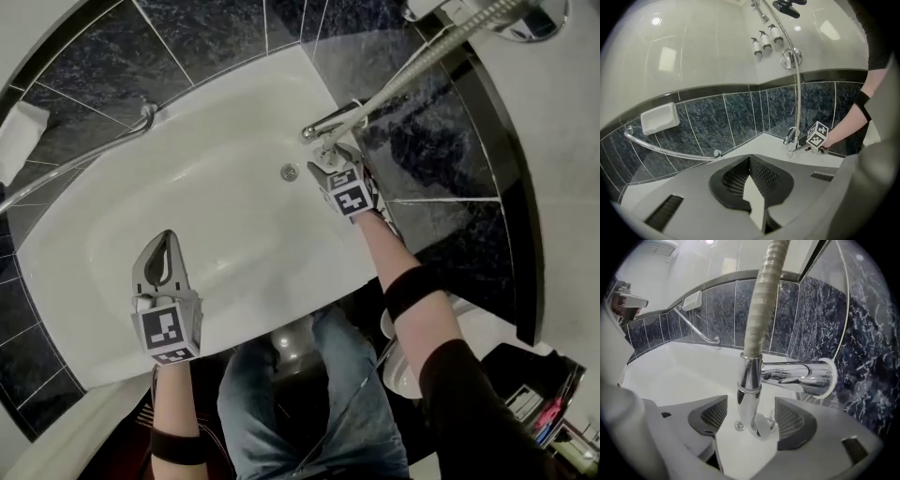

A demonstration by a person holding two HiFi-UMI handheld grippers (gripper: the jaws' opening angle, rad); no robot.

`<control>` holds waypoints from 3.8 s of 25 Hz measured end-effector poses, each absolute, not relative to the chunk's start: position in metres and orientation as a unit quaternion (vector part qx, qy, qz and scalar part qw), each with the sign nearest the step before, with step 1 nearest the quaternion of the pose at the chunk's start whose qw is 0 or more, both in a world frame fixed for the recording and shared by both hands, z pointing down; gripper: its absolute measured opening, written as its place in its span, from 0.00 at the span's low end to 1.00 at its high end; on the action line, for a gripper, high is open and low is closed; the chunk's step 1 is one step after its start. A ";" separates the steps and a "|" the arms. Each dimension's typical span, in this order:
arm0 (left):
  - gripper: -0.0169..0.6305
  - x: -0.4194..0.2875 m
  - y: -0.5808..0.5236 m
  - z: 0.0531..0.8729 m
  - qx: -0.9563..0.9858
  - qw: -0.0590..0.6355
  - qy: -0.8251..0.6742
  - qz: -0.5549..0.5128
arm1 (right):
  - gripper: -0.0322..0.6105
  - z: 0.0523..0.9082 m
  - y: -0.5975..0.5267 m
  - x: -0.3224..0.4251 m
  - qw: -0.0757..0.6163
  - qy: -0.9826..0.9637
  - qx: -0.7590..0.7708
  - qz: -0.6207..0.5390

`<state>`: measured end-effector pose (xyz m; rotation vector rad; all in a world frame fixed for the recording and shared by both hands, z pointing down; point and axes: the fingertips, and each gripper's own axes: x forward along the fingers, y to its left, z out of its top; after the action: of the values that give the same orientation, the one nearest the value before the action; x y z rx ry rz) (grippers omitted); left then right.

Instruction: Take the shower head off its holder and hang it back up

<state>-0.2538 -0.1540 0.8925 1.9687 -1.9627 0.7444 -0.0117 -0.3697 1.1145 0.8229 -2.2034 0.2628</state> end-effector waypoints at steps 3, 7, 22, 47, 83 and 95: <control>0.03 -0.254 -0.149 0.903 0.675 0.141 -0.677 0.258 | 0.52 1.122 -0.374 -0.015 0.372 -0.864 0.321 0.111; 0.03 -0.263 -0.144 0.909 0.665 0.153 -0.685 0.254 | 0.33 1.126 -0.376 -0.021 0.368 -0.865 0.322 0.110; 0.03 -0.278 -0.107 0.917 0.652 0.170 -0.686 0.274 | 0.28 1.108 -0.334 -0.049 0.375 -0.874 0.282 0.126; 0.29 -0.379 0.098 0.696 0.546 0.161 -0.769 0.290 | 0.28 0.764 -0.047 -0.295 0.146 -0.861 0.115 0.473; 0.64 -0.402 0.028 0.421 0.425 -0.169 -0.742 0.490 | 0.28 0.369 0.000 -0.334 -0.001 -0.779 -0.053 0.624; 0.48 -0.395 0.018 0.407 0.432 -0.180 -0.743 0.478 | 0.31 0.385 -0.017 -0.326 -0.014 -0.742 -0.053 0.668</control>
<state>-0.3951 0.0175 0.4069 1.5400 -2.6466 1.7034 -0.3258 -0.0171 0.3846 -0.1694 -2.3519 2.1188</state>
